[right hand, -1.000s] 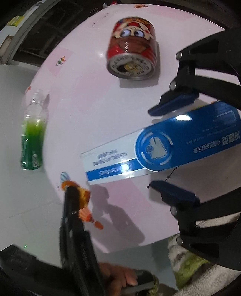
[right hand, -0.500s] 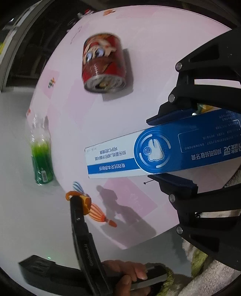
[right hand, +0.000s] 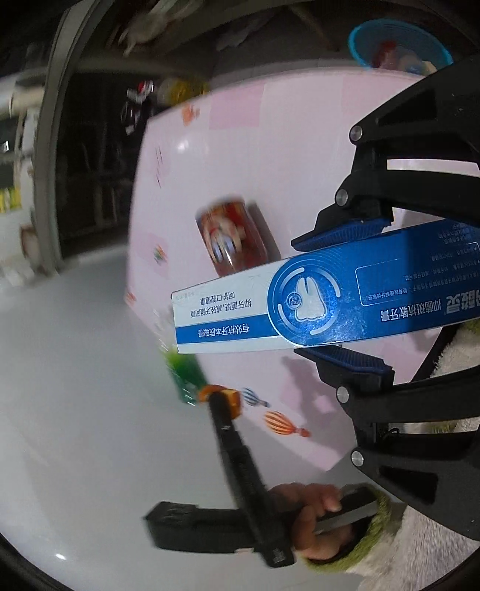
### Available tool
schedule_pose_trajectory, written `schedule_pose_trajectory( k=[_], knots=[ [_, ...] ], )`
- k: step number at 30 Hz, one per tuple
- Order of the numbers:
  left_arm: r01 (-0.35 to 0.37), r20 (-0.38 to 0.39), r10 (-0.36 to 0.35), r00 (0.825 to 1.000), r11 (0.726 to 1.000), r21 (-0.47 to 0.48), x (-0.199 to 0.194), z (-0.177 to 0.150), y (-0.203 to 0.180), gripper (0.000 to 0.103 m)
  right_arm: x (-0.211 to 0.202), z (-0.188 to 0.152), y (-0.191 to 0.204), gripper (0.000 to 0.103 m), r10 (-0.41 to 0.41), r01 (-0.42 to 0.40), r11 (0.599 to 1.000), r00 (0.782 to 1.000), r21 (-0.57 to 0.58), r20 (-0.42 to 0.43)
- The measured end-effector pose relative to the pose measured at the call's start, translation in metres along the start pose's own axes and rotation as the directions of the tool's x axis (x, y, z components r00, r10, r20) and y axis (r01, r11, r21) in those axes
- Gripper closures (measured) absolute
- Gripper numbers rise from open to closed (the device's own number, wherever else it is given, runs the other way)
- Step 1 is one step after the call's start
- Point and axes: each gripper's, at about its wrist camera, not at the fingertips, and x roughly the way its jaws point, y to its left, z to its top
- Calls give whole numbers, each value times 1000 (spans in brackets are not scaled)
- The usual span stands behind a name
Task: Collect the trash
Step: 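Carry the orange wrapper and toothpaste box to the blue wastebasket and release both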
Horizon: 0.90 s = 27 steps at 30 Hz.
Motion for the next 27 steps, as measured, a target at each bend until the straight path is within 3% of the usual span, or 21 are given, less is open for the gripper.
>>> schedule_pose_trajectory(
  k=[6,13,18,23,25,27],
  knots=[
    [125,-55,-120,991,985,120,31,16,-65,97,-50,-18,-57,54,-81,65,983,993,172,88],
    [273,-142,-242,960,926,262,75,28,-155,97,-102,-66,-137,54,-226,161,896,967,415,114],
    [373,-215,-317,924,871,320,108,32,-215,97,-136,-110,-194,54,-360,240,762,929,601,86],
    [485,-320,-387,864,811,327,146,30,-279,97,-162,-167,-249,54,-455,279,567,890,775,13],
    [520,-374,-397,838,790,325,164,25,-304,97,-164,-186,-263,54,-464,281,508,886,814,-17],
    [546,-422,-400,813,776,317,180,20,-323,97,-161,-203,-284,54,-445,250,445,895,860,-31]
  ],
)
